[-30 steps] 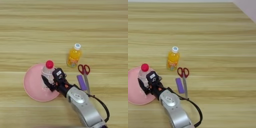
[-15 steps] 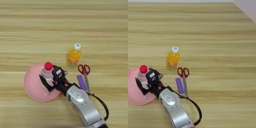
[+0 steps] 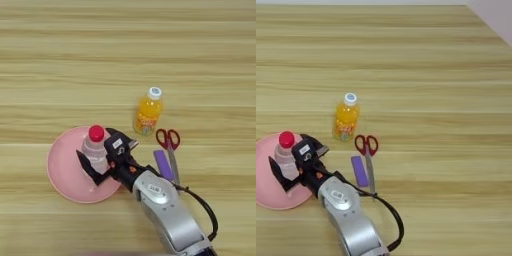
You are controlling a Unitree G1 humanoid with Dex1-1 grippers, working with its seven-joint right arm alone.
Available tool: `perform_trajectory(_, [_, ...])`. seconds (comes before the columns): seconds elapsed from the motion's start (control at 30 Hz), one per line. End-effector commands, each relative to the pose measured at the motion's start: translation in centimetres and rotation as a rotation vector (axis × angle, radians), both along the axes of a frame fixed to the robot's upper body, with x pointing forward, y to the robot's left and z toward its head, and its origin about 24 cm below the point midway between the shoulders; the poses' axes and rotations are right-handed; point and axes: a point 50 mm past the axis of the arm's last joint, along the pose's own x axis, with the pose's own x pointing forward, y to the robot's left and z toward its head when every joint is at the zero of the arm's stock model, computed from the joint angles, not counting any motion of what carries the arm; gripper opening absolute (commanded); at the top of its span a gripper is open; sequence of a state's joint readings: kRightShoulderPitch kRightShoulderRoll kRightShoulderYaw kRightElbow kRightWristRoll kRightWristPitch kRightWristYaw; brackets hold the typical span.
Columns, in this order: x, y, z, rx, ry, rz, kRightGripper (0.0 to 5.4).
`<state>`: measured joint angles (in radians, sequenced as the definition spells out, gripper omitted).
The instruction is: Move the objects on the table
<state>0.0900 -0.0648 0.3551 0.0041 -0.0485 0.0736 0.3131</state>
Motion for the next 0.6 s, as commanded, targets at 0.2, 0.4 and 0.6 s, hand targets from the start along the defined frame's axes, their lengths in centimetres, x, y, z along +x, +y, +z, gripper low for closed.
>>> perform_trajectory(0.2, [0.9,0.5,2.9,0.052,-0.146,0.005,5.38])
perform_trajectory(0.4, [0.7,0.6,3.4,0.068,-0.164,0.018,5.38])
perform_trajectory(0.6, [0.5,0.7,3.8,0.083,-0.176,0.030,5.38])
